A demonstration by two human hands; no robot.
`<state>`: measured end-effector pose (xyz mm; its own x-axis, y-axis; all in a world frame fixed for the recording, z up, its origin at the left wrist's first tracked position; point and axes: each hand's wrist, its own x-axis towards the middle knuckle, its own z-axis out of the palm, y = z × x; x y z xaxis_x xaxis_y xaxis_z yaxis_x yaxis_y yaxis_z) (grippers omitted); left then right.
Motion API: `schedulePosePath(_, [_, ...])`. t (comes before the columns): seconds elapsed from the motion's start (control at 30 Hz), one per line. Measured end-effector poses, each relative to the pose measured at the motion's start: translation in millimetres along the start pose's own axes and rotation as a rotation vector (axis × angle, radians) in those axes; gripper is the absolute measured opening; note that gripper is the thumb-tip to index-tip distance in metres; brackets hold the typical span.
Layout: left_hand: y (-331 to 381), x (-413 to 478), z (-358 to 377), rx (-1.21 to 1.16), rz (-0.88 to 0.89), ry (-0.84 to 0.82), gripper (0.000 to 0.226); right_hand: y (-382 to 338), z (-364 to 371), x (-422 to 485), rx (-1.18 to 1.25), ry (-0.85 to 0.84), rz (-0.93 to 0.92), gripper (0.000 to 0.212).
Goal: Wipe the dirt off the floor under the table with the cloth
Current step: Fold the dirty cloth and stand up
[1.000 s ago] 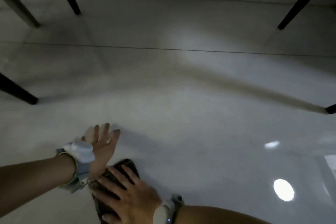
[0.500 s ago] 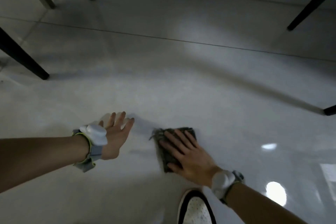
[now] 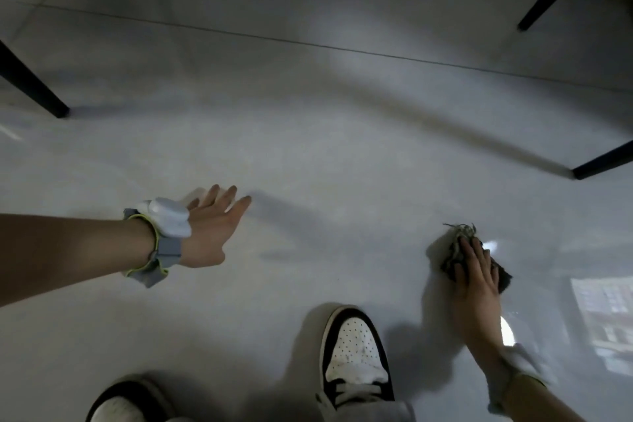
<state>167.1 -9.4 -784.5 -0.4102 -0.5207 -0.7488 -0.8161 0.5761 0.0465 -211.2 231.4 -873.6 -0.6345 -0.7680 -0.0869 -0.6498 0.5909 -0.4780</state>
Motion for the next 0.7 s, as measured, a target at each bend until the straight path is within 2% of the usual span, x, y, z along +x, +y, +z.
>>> schedulePosePath(0.1, [-4,-1,2,-0.036,0.05,0.047,0.094,-40,-3,16,0.329,0.114,0.287,0.036])
schedulePosePath(0.17, [-7,-3,2,-0.093,0.097,0.088,0.089,-82,-4,29,0.749,0.087,0.403,0.035])
schedulePosePath(0.23, [-10,-6,-1,-0.218,0.126,0.151,0.08,-129,0,38,1.226,-0.095,0.566,0.041])
schedulePosePath(0.3, [-10,-7,-6,-0.469,0.121,0.198,0.065,-172,7,39,1.467,-0.396,0.644,0.052])
schedulePosePath(0.4, [-9,-11,-14,-1.058,0.065,0.213,0.044,-216,22,31,1.633,-0.748,0.606,0.071])
schedulePosePath(0.5, [-21,-18,-21,-1.544,0.078,0.124,0.06,-257,26,22,1.73,-1.098,0.586,0.085])
schedulePosePath(0.6, [-35,-22,-29,-1.759,0.173,0.07,0.059,-296,33,23,1.713,-1.262,0.483,0.088])
schedulePosePath(0.7, [-52,-29,-23,-1.852,0.172,0.136,0.045,-322,52,22,1.636,-1.294,0.434,0.061])
